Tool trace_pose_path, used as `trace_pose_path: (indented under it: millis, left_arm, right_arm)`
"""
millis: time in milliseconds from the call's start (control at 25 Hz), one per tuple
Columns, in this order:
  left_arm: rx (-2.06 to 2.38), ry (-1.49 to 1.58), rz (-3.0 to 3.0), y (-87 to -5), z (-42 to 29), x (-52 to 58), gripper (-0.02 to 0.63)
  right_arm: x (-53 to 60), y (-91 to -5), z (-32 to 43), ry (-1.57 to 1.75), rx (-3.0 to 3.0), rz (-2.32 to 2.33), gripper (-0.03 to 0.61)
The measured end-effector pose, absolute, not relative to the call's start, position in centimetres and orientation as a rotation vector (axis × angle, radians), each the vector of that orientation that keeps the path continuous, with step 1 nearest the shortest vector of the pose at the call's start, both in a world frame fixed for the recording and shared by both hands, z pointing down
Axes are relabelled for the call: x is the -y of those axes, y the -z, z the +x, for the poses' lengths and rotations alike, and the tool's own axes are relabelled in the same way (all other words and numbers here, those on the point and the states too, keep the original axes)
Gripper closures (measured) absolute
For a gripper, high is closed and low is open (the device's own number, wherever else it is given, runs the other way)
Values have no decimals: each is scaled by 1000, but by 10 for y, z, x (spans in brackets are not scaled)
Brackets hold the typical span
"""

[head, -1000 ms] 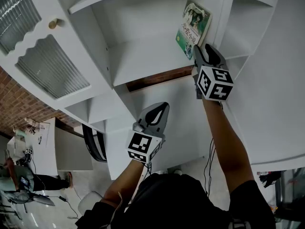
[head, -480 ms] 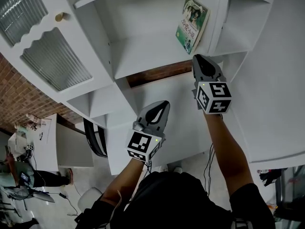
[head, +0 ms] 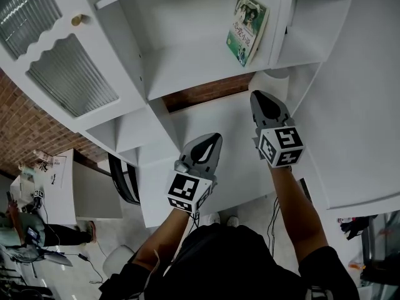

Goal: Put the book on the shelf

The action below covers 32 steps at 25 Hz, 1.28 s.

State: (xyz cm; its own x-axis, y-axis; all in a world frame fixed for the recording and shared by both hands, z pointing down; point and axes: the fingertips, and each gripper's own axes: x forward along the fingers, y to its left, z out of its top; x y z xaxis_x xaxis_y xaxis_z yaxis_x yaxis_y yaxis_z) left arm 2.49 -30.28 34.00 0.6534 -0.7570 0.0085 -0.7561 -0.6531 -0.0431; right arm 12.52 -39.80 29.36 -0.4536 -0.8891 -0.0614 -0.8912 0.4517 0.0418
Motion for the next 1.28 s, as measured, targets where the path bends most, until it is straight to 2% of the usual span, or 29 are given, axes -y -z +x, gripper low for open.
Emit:
trace_pose_path:
  millis: [440, 1280]
  left_arm:
    - [-1328, -34, -2860, -355, 23, 293, 594]
    - [-1413, -1, -2899, -396, 12, 273, 594]
  right_arm:
    - [351, -340, 139, -37, -2655, -1608, 538]
    - [287, -397, 115, 79, -2743, -1496, 545]
